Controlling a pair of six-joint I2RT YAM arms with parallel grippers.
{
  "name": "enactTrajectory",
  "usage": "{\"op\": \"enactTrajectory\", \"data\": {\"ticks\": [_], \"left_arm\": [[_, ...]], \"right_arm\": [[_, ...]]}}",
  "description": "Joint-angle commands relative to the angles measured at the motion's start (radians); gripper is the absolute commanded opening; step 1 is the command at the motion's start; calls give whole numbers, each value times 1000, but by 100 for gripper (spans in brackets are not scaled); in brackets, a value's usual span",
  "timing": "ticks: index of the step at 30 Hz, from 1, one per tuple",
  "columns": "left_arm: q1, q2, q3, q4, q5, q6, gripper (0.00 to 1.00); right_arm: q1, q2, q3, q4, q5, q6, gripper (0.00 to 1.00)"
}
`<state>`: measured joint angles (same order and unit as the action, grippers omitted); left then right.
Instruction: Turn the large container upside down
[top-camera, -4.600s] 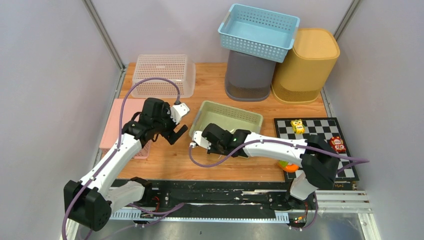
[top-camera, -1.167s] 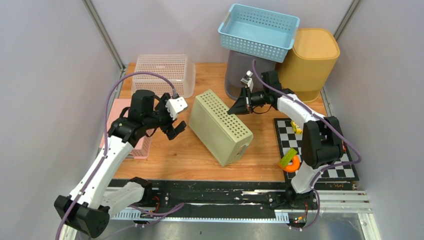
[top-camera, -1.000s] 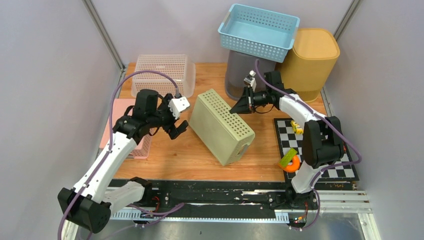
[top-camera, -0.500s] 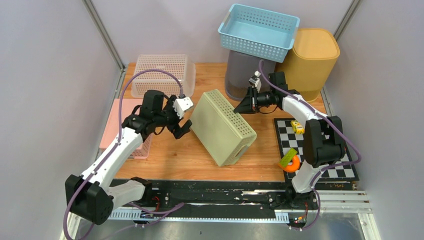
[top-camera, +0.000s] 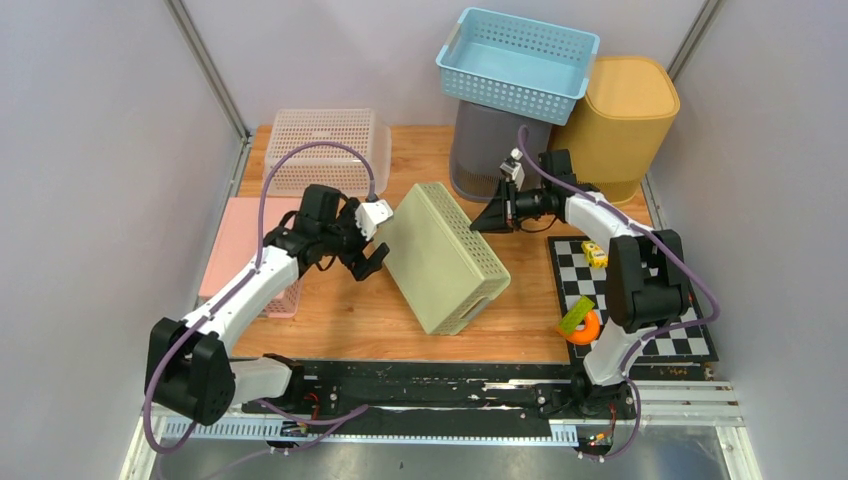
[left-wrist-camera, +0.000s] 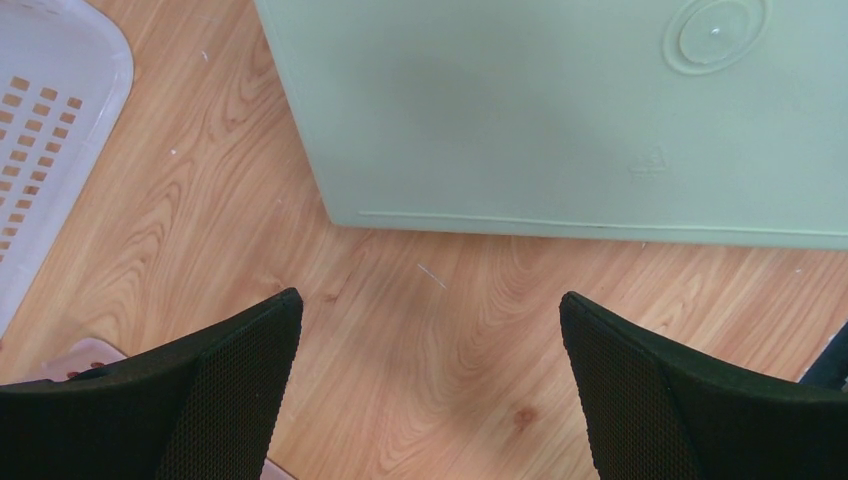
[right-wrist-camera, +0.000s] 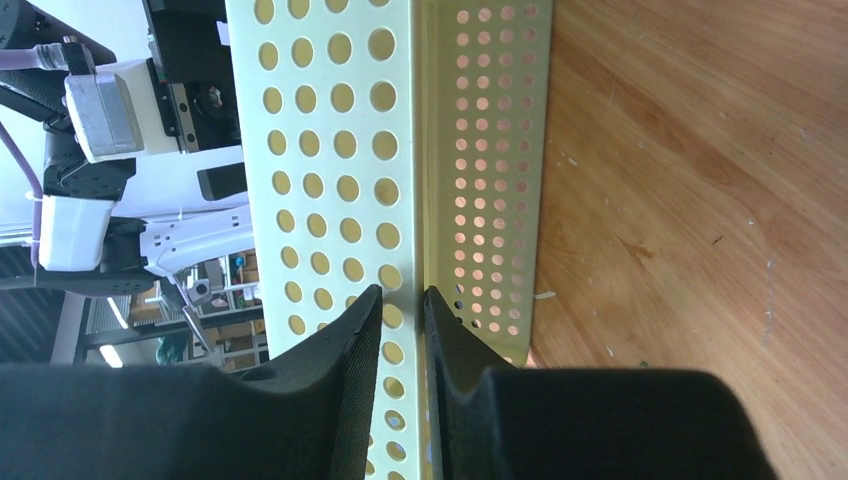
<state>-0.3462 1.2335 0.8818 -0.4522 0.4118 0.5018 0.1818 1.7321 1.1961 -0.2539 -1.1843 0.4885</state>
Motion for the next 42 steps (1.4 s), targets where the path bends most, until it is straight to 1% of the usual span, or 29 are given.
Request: {"op": "enactTrajectory", "data": {"ticks": [1, 10, 13, 20, 31, 37, 42], "left_arm": [[4, 3, -29, 55, -37, 16, 100], [-2, 53, -50, 112, -122, -18, 100], [-4, 79, -47, 129, -128, -41, 100], [-26, 133, -33, 130, -151, -44, 100], [-40, 160, -29, 131, -179, -54, 100], [-40, 155, -27, 131, -210, -61, 100], [-40, 155, -19, 117, -203, -66, 100]], "right_arm": [[-19, 17, -25, -1, -4, -39, 25], [-19, 32, -70, 24, 19, -59, 25], [-20, 39, -86, 39, 24, -58, 25], [-14, 38, -121, 87, 28, -38, 25], [35, 60, -134, 89, 63, -62, 27], [51, 72, -135, 84, 80, -75, 29], [97, 92, -119, 76, 86, -90, 32]]}}
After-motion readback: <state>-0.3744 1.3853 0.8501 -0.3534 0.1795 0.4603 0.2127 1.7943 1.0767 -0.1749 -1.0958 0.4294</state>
